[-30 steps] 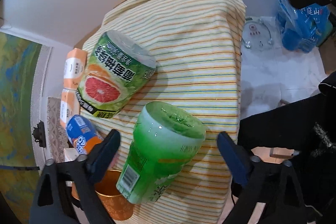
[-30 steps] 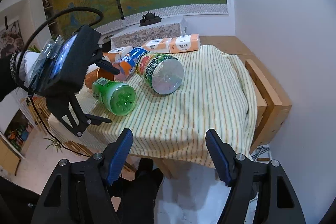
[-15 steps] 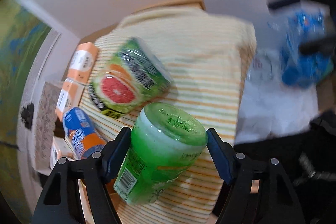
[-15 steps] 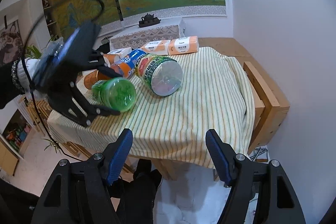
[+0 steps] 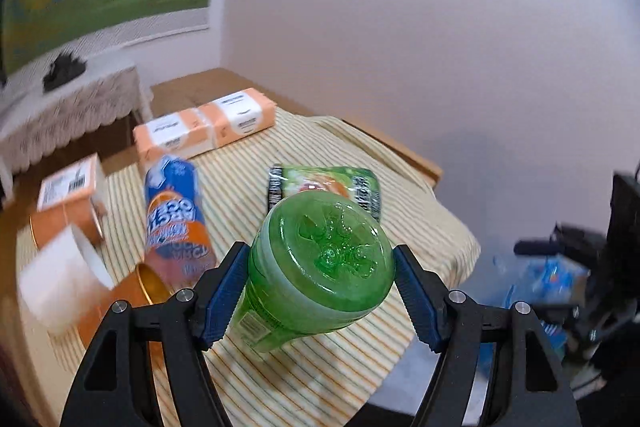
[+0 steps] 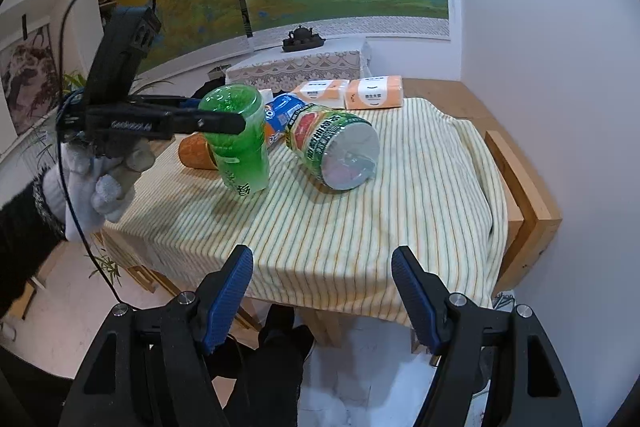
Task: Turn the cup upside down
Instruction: 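Stand the green bottle upright on the table with the left gripper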
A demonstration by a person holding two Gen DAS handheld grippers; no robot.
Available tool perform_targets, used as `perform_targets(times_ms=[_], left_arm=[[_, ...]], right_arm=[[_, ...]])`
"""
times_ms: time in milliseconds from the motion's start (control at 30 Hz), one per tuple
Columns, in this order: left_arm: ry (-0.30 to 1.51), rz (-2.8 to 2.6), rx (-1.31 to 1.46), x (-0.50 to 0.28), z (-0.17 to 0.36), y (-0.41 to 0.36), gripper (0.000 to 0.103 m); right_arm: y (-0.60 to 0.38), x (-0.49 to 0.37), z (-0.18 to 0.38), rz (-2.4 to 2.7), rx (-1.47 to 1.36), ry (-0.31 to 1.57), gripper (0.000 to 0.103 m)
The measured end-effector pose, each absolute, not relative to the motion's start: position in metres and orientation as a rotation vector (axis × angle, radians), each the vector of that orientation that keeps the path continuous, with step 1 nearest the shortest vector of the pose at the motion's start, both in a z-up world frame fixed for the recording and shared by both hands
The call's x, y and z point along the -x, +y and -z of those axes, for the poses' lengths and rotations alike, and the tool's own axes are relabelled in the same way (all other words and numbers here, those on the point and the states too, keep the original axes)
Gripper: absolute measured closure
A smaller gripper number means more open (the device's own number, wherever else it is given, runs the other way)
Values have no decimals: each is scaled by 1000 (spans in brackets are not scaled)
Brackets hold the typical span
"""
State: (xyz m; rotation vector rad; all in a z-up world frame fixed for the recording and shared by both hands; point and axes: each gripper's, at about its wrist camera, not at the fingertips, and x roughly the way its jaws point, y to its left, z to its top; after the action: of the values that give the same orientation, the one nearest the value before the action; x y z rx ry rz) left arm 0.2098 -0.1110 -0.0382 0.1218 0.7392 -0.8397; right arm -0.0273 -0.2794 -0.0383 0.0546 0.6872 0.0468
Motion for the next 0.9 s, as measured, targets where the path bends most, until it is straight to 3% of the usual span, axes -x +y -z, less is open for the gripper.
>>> perform_targets(times_ms=[533, 667, 900], left_arm=[[750, 782, 30, -210, 59, -83, 27], [747, 758, 32, -209, 58, -79, 12], [736, 718, 33, -208, 55, -69, 4]], right_arm=[[-260, 23, 32, -91, -24, 674, 35], [-256, 23, 31, -101, -26, 672, 35], [-251, 24, 31, -113, -23, 673, 35]])
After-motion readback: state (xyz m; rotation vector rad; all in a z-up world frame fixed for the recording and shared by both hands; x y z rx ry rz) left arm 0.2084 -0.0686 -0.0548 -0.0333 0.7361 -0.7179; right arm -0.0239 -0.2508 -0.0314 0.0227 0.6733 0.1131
